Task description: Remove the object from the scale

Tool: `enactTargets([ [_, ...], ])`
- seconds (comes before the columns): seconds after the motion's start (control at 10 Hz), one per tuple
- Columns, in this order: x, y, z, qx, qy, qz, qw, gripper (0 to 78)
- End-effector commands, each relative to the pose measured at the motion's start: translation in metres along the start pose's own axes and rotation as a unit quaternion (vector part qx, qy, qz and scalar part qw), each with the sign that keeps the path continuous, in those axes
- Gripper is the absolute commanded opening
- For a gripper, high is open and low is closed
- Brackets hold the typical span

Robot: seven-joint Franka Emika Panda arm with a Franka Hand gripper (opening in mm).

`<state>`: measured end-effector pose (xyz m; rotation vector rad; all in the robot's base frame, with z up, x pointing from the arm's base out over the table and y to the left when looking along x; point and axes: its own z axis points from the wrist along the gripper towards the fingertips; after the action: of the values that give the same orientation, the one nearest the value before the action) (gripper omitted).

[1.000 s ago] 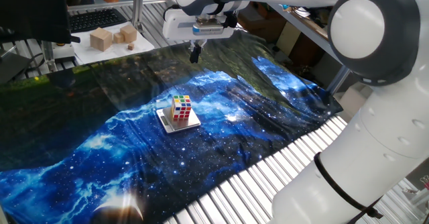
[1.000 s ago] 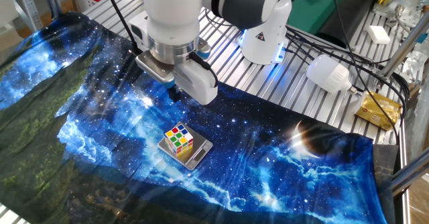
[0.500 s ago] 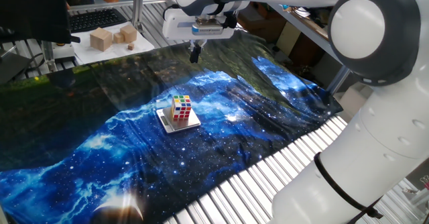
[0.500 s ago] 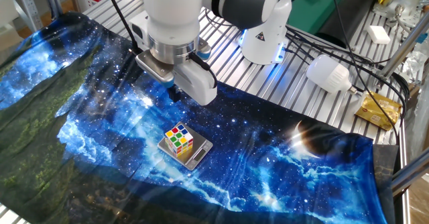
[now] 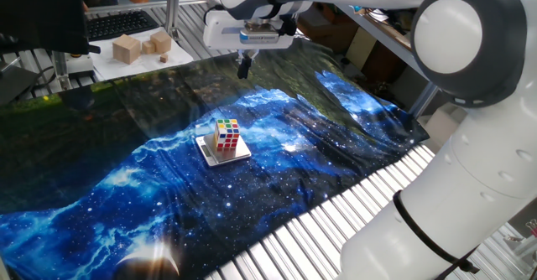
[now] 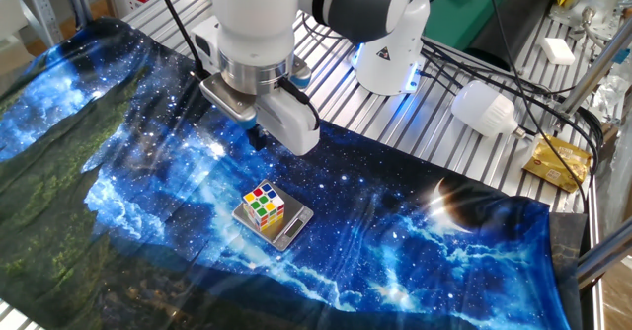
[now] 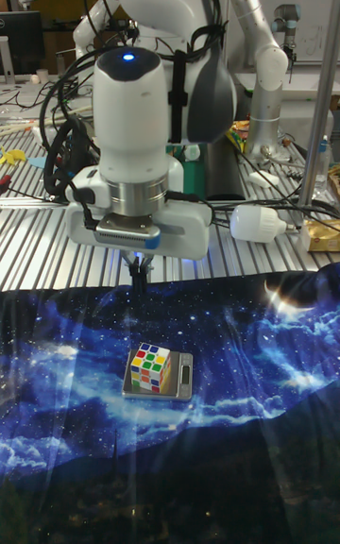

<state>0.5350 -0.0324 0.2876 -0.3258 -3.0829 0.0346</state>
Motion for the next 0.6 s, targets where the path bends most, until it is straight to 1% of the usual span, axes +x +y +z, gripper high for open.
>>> enactTargets([
  [0.1, -0.0005, 0.0, -0.0014, -0.016, 0.002, 0.034, 0.9993, 0.0],
  [0.2, -0.0005, 0.0, -0.0014, -0.019, 0.006, 0.054, 0.9983, 0.0],
  [0.3, -0.0005, 0.0, -0.0014, -0.023, 0.009, 0.063, 0.9977, 0.0],
  [0.4, -0.0005, 0.0, -0.0014, -0.023, 0.01, 0.081, 0.9964, 0.0],
  [0.6, -0.0005, 0.0, -0.0014, -0.024, 0.012, 0.089, 0.9956, 0.0],
])
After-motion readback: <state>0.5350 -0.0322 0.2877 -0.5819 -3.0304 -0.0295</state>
